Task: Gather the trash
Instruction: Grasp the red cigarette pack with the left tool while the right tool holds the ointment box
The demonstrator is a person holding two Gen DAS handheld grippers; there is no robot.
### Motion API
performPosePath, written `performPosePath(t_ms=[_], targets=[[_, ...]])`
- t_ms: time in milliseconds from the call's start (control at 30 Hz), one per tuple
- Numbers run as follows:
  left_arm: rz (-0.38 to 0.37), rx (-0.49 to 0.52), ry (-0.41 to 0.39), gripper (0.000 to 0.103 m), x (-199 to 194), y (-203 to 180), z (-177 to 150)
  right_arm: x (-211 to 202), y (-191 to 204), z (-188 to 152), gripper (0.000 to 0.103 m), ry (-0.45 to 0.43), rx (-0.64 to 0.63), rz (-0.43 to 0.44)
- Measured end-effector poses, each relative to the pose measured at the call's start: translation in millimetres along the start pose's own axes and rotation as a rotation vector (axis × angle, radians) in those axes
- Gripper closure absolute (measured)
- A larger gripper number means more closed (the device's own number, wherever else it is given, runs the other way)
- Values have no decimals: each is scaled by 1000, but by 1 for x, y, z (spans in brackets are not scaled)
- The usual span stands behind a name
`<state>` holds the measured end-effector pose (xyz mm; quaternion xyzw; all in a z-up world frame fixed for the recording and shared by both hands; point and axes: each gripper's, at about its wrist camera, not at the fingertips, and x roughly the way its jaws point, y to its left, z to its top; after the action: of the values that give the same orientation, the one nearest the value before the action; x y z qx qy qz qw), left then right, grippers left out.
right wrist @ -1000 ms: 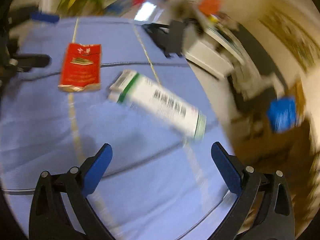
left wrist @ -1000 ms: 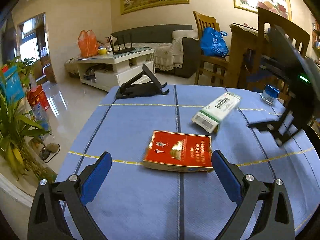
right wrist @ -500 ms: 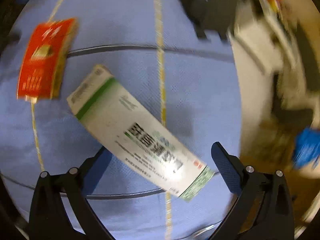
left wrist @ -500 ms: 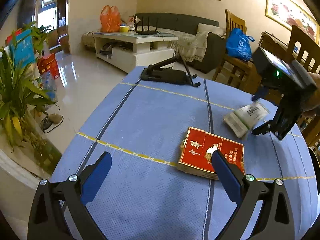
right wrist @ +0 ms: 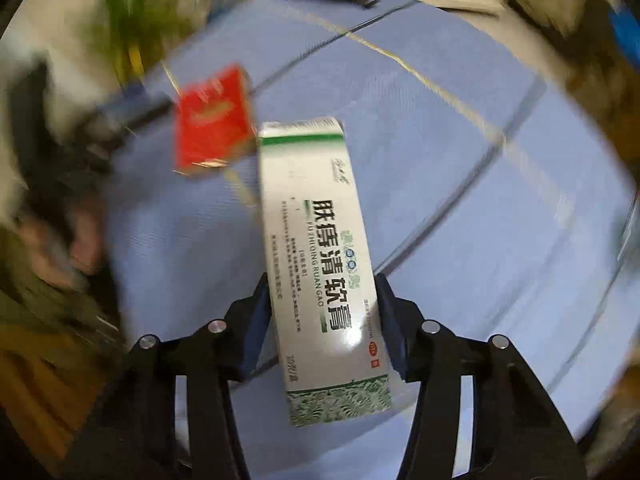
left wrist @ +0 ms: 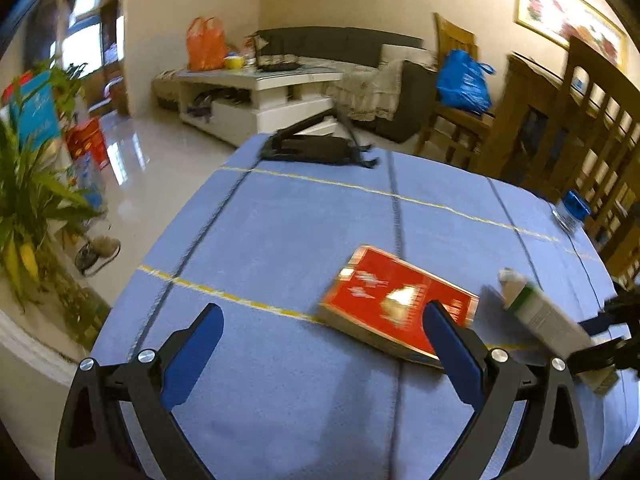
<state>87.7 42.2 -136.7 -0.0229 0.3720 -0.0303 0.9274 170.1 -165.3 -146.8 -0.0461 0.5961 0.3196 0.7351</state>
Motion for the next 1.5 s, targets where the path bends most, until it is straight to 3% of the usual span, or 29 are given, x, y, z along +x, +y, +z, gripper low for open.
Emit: performPosePath(t_ms=[100, 200, 267, 400, 433, 533, 600, 767, 900, 967, 1100, 1167, 1300, 1433, 1500], targets=[[-36, 45, 4, 7, -3, -23, 3, -17, -31, -39, 54, -181, 220, 195], [-60, 27, 63, 7, 6, -47, 16, -28, -74, -76, 54, -393, 423, 390], [-17, -25, 126, 7, 22, -59, 26, -37, -91, -103, 54, -533, 482, 479], [113, -162, 233, 7, 53, -65, 36, -51, -111, -137, 54, -678, 487, 557], [169, -190, 228, 7, 57, -68, 40, -54, -116, -145, 54, -690, 485, 570], [248, -250, 244, 7, 63, -71, 42, -57, -112, -145, 53, -683, 456, 513], [313, -279, 248, 7, 61, -73, 37, -60, -109, -148, 53, -695, 445, 527], [396, -286, 172, 7, 37, -69, 34, -66, -98, -155, 53, -665, 405, 513], [383, -354, 206, 7, 34, -51, 25, -62, -86, -144, 53, -652, 385, 523], [323, -435, 265, 5, 43, -42, 15, -62, -84, -136, 53, -653, 374, 526], [364, -418, 299, 6, 51, -52, 22, -56, -79, -134, 53, -648, 365, 525], [392, -366, 310, 6, 61, -62, 27, -53, -77, -133, 53, -640, 368, 520], [338, -220, 295, 5, 74, -75, 42, -54, -80, -133, 53, -650, 388, 507], [362, 0, 264, 6, 77, -98, 47, -55, -87, -138, 53, -664, 417, 501], [353, 39, 262, 6, 73, -100, 44, -55, -88, -139, 53, -666, 423, 498]])
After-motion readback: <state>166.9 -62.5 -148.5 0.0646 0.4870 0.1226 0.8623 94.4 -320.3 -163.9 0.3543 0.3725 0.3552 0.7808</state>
